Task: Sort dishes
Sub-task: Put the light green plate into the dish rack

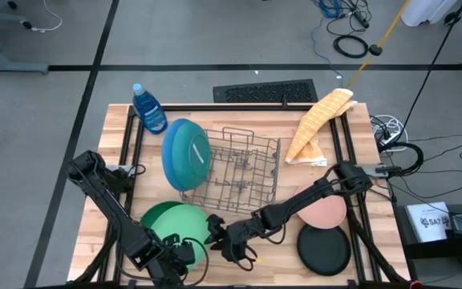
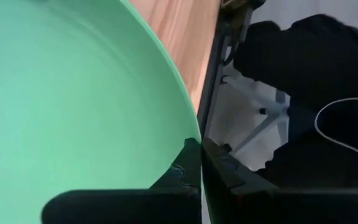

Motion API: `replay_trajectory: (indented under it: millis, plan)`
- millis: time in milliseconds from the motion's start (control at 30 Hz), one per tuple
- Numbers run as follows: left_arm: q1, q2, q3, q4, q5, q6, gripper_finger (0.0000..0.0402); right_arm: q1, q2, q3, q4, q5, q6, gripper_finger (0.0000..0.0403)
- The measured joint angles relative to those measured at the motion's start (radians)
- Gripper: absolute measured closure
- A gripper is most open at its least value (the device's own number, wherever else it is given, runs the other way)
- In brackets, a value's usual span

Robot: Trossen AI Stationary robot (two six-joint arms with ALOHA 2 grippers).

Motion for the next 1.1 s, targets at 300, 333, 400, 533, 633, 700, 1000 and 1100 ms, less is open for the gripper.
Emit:
replay_trajectory:
  millis: [300,333,400,533,633,700,1000,1100]
  plan:
    - [0.013,0.0,0.0,0.039,-0.006,0.027,0.0401,0.002,0.045,0.036,-0.011,-0.001,-0.05,0.0313]
    - [0.013,0.0,0.0,0.044,-0.012,0.027,0.0401,0.004,0.046,0.035,-0.017,-0.004,-0.053,0.0332]
    - [0.013,-0.002,0.001,0.047,-0.019,0.028,0.0401,0.012,0.047,0.034,-0.029,-0.014,-0.054,0.0371]
    - [0.013,-0.003,0.002,0.049,-0.019,0.028,0.0401,0.025,0.049,0.033,-0.032,-0.004,-0.085,0.0385]
    - [0.013,-0.002,0.002,0.054,-0.014,0.028,0.04,0.036,0.048,0.033,-0.024,0.019,-0.11,0.0382]
    - [0.013,-0.002,0.002,0.061,0.002,0.028,0.0391,0.041,0.048,0.033,-0.022,0.016,-0.115,0.0387]
    - [0.012,0.0,0.0,0.12,0.047,0.045,0.0276,0.057,0.04,0.036,-0.001,0.008,-0.121,0.0388]
    - [0.012,0.0,0.0,0.118,0.086,0.045,0.0259,0.066,0.029,0.036,0.001,0.008,-0.124,0.0388]
